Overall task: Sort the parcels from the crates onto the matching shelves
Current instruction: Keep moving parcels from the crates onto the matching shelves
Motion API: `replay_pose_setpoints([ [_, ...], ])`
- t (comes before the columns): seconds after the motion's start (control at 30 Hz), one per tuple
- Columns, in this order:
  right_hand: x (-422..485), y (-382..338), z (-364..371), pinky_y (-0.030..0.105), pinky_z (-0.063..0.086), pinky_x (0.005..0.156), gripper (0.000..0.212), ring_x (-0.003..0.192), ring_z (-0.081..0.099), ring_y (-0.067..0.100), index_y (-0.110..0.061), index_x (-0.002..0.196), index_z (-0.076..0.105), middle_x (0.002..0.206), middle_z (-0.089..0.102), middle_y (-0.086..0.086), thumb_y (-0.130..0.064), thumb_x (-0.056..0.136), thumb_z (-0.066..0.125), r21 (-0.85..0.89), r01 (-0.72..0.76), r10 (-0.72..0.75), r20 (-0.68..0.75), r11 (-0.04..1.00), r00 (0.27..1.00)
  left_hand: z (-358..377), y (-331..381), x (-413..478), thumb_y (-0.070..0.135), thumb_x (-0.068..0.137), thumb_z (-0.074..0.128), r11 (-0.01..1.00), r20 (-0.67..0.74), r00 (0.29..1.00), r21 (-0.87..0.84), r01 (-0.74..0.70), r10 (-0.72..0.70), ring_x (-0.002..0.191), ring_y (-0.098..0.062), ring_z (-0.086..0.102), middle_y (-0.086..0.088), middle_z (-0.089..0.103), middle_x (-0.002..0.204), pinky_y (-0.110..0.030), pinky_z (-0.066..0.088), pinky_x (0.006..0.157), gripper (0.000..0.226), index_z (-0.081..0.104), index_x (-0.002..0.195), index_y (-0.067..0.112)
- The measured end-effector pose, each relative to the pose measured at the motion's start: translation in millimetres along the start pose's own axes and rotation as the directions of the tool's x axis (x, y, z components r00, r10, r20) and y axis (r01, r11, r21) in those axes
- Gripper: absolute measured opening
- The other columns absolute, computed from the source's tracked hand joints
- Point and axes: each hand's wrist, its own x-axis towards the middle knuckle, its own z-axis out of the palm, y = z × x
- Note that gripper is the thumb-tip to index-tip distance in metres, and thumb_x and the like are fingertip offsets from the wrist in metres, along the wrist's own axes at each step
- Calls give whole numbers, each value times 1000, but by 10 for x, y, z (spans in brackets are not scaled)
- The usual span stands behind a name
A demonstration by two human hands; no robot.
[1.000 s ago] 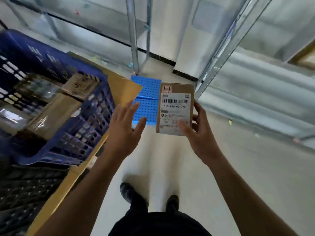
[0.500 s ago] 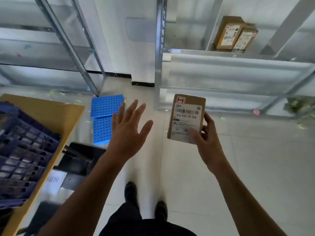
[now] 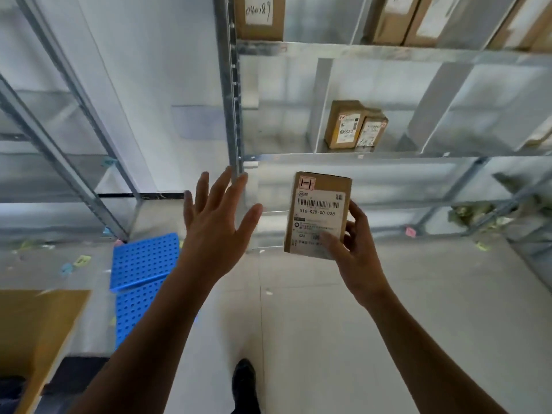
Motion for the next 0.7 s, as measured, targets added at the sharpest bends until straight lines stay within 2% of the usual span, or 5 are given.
replay_pose_setpoints([
  [0.17, 908, -436, 33, 42, 63, 89, 83, 123, 66, 17, -36, 157, 28, 133, 63, -7, -38, 88, 74, -72, 96, -99, -40, 993, 994, -36, 25, 1040, 72, 97, 22, 991, -48, 992, -49, -122, 120, 158, -21, -7, 7, 12, 171, -50, -5, 125, 71, 25, 159, 37],
  [0.33, 1631, -822, 46, 33, 63, 83, 77, 120, 66, 11, -41, 152, 32, 127, 65, -12, -30, 89, 74, -116, 176, -185, -72, 978, 980, -76, 34, 1856, 66, 100, 28, 973, -57, 972, -32, -231, 228, 159, -24, -8, 4, 9, 172, -56, -2, 126, 69, 26, 160, 32],
  [0.47, 2120, -1051, 33, 37, 63, 89, 78, 125, 63, 14, -36, 154, 30, 132, 63, -8, -27, 90, 74, -126, 254, -264, -66, 959, 962, -98, 67, 2351, 68, 96, 27, 967, -88, 965, -46, -251, 247, 159, -25, -5, 2, 14, 172, -57, 1, 127, 75, 32, 158, 28],
  [0.57, 2536, -1146, 10, 35, 63, 89, 76, 125, 61, 8, -37, 153, 30, 128, 61, -20, -25, 90, 72, -143, 312, -322, -50, 939, 945, -57, 82, 2700, 70, 95, 23, 966, -109, 962, -39, -255, 249, 159, -24, -3, 2, 16, 171, -58, 4, 127, 77, 34, 158, 28],
  [0.7, 3192, -1189, -86, 33, 63, 87, 81, 125, 61, 7, -52, 151, 31, 128, 63, -16, -22, 89, 74, -89, 346, -351, -41, 934, 936, 83, 93, 3131, 71, 94, 23, 971, -138, 963, -25, -238, 232, 159, -21, -6, 3, 14, 171, -57, 6, 127, 79, 31, 159, 28],
])
